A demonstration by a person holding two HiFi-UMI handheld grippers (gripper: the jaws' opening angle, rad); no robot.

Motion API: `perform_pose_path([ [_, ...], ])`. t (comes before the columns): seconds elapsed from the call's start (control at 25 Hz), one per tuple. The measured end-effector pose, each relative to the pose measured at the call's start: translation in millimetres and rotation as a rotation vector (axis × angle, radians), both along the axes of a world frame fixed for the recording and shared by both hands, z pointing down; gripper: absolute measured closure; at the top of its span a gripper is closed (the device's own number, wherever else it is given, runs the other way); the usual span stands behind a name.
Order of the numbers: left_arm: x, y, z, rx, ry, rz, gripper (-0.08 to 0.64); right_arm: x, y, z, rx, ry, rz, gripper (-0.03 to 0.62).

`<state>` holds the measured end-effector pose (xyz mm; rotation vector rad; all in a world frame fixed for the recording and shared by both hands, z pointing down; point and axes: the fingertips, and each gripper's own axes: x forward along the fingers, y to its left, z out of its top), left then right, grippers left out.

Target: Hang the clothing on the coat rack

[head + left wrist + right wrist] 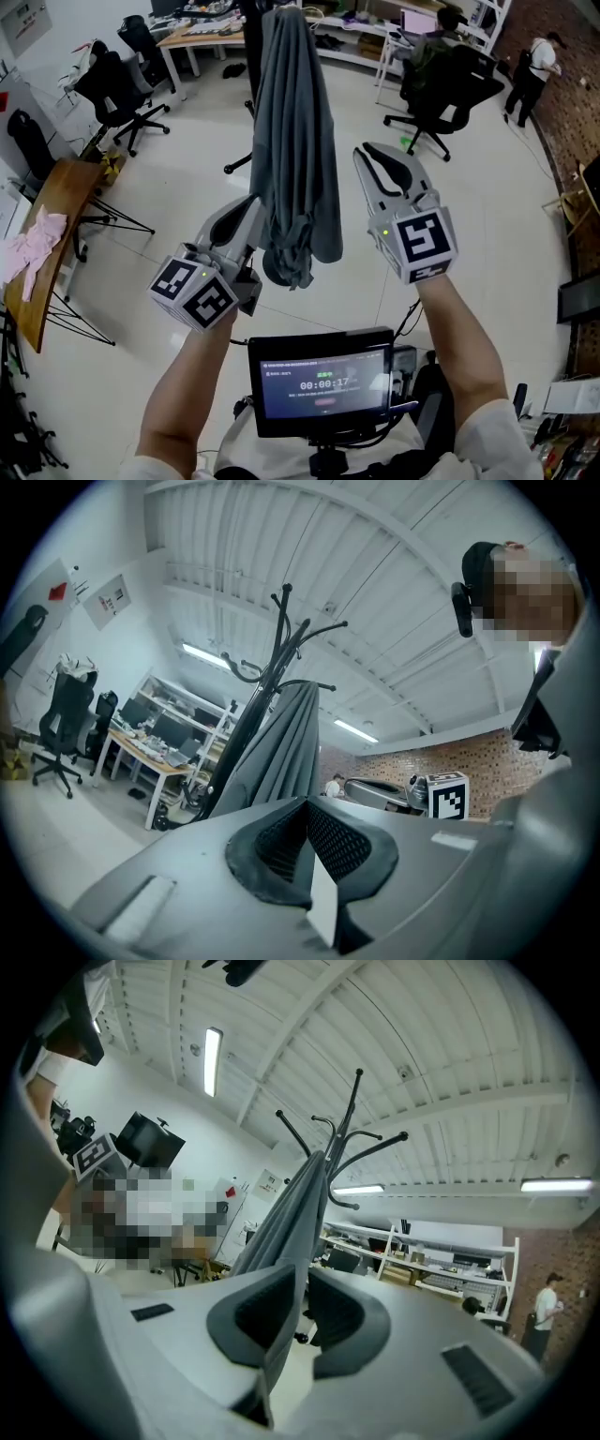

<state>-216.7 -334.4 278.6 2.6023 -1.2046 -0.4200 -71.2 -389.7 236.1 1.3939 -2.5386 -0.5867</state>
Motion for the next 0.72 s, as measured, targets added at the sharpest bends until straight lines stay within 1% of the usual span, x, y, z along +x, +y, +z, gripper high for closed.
perform_pose_path([
  [0.36,3.5,23.0,20.9,-0.057,0.006,0.061,0.558,-3.1,33.3,33.7,-0.076,-0.001,0.037,0.534],
  [0.52,3.0,29.4,23.1,-0.065,0.015,0.061,0.558,-3.5,40.8,38.8,-0.093,-0.016,0.031,0.534],
  [0.72,7.8,36.3,20.9,-0.056,-0.003,0.05,0.558,-4.7,48.0,41.7,-0.11,-0.043,0.004,0.534],
])
